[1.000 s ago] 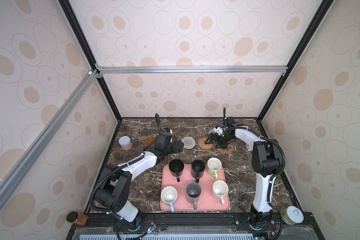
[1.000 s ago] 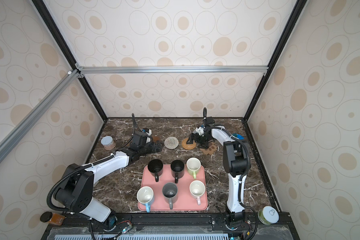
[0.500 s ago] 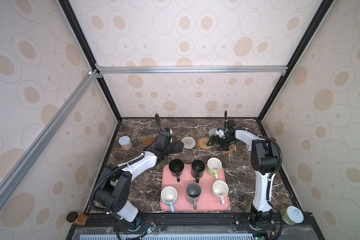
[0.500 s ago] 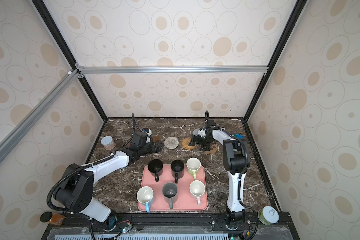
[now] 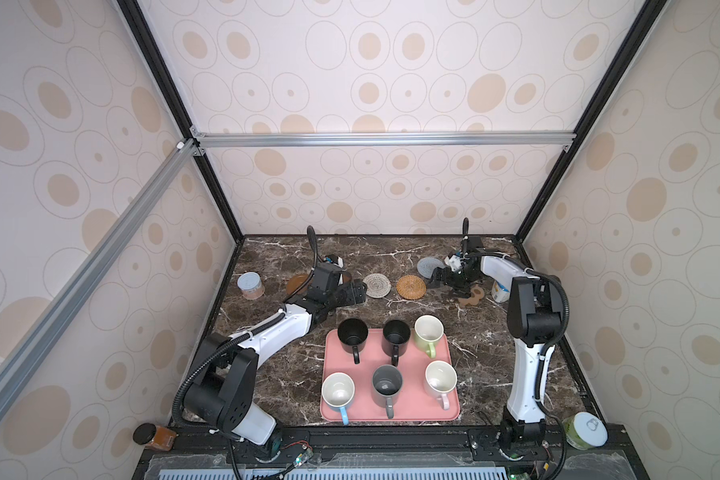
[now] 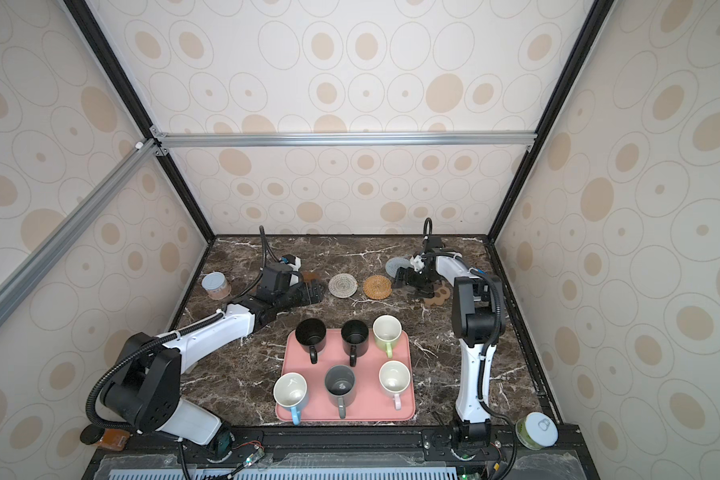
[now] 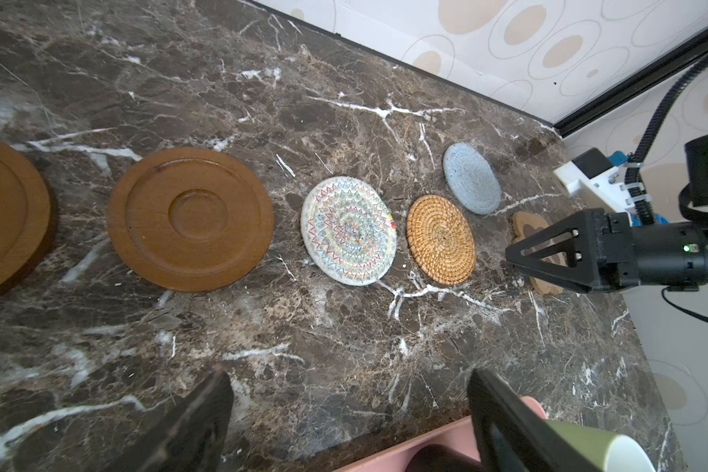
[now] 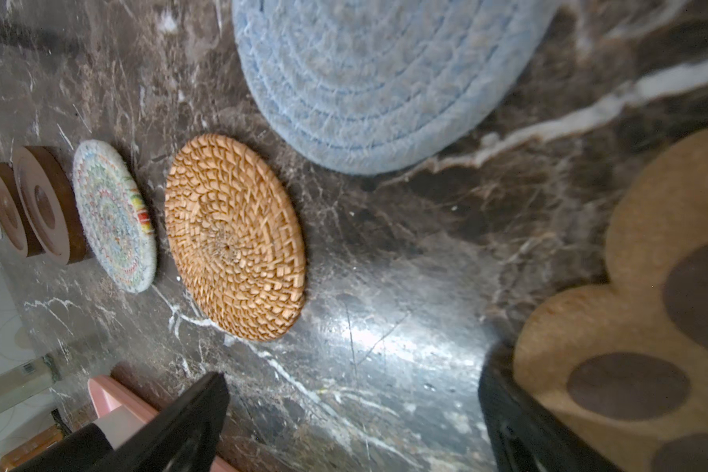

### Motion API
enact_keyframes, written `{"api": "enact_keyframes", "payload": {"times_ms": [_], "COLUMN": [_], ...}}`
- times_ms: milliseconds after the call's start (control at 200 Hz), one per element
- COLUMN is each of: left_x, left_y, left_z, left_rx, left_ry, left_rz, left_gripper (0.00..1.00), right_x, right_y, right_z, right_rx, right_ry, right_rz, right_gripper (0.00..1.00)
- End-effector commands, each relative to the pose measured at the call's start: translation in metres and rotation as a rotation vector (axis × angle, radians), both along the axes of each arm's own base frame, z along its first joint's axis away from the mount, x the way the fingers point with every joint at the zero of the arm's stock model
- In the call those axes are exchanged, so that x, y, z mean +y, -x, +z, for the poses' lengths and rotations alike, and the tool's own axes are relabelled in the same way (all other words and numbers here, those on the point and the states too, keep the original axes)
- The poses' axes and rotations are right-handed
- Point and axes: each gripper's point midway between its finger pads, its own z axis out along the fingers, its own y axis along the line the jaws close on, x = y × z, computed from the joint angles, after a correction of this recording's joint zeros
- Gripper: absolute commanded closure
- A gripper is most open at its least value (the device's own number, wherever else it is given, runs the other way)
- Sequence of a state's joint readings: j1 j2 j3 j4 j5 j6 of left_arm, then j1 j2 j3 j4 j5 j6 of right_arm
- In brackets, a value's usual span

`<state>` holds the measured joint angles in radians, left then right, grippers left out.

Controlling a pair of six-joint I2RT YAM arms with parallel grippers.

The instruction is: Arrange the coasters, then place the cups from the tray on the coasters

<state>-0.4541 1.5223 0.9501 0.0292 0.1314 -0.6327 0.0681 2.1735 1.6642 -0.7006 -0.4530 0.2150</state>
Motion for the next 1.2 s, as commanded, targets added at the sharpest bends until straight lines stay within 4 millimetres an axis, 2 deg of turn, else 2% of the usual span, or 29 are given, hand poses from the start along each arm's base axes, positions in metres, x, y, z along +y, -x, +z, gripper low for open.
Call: {"api": "enact_keyframes", "payload": {"times_ms": [0,215,370,590,715,805,945,1196], "left_x": [0.005,0.005,0.005,0.004,0.003,0.004,0.005,0.003], "left_y": [-0.001,-0.001,-0.002,-0.005,-0.005,-0.004,0.0,0.006], "left_z": [0.007,0.008,0.009,0.012,0.013,0.012,0.011,0.004], "left_rx": [-0.014,-0.016,-0.022,-0.026,-0.027,-0.027,-0.022,-0.008], "left_ry": [0.01,0.009,0.009,0.006,0.012,0.013,0.015,0.051], "left_rz": [0.025,0.022,0.023,0.021,0.022,0.024,0.02,0.017], "left_gripper": [0.09,0.08,0.08,0.08,0.08,0.08,0.08,0.08], "right_x": [-0.01,-0.021,-0.017,-0.006,0.003,0.006,0.008,0.023], "right_y": [0.005,-0.002,-0.005,-0.017,-0.032,-0.045,-0.07,-0.108], "right_z": [-0.014,-0.008,0.001,0.043,0.07,0.081,0.084,0.076], "right_rx": [0.049,0.031,0.021,-0.07,-0.139,-0.184,-0.235,-0.252], "right_ry": [0.044,0.067,0.038,-0.046,-0.119,-0.157,-0.206,-0.317], "right_rz": [0.004,-0.018,-0.022,-0.035,-0.06,-0.094,-0.156,-0.207], "right_gripper": [0.0,0.0,0.0,0.0,0.0,0.0,0.0,0.0]}}
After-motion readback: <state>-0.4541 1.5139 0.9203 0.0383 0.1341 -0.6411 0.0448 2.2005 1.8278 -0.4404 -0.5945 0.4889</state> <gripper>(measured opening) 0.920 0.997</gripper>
